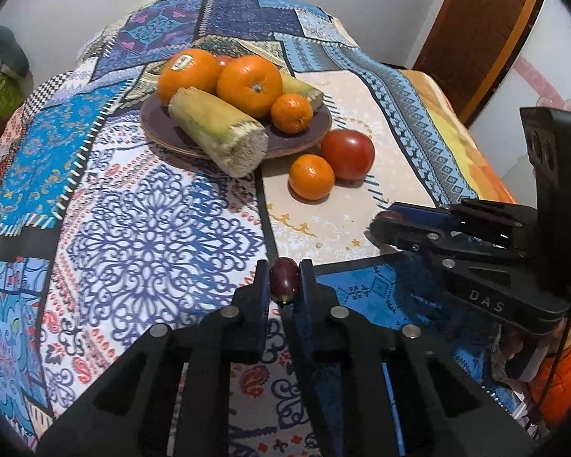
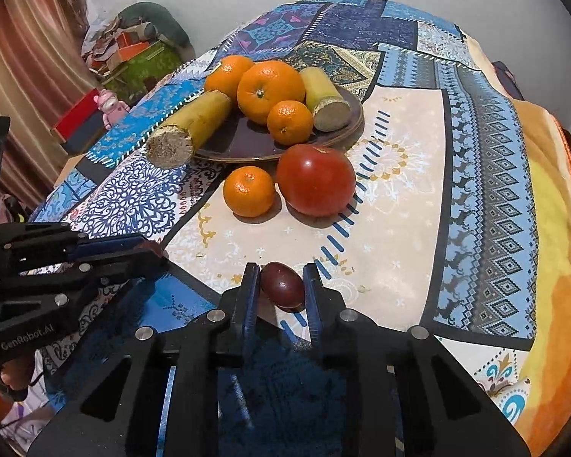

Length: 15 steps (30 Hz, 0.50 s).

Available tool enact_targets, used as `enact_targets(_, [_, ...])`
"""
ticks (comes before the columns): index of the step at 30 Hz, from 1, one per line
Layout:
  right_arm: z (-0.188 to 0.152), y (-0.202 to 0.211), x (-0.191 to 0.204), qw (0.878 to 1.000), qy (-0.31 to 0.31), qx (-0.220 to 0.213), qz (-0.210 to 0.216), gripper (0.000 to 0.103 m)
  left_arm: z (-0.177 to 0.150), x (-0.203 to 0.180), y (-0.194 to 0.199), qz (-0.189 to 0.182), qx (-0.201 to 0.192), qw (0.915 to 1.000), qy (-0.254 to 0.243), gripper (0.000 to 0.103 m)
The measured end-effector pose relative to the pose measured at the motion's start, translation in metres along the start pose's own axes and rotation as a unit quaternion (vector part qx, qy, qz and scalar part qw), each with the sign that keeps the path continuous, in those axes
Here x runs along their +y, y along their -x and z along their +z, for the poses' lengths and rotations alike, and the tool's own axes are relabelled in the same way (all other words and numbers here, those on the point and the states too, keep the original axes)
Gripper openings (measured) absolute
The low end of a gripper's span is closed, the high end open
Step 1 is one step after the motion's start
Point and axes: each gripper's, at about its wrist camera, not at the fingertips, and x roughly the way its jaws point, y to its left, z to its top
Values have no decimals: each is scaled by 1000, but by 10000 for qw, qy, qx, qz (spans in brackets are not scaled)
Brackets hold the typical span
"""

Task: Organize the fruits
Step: 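Grasp a dark red plum with the right tool while the left tool grasps another plum, then carry the plum over the plate with the right tool while the left tool carries its plum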

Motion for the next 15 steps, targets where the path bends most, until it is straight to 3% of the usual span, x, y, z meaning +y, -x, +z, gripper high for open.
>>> enact_targets(15, [32,29,9,9982,205,-558,-50,21,33,36,39,350,-600,9971,312,14])
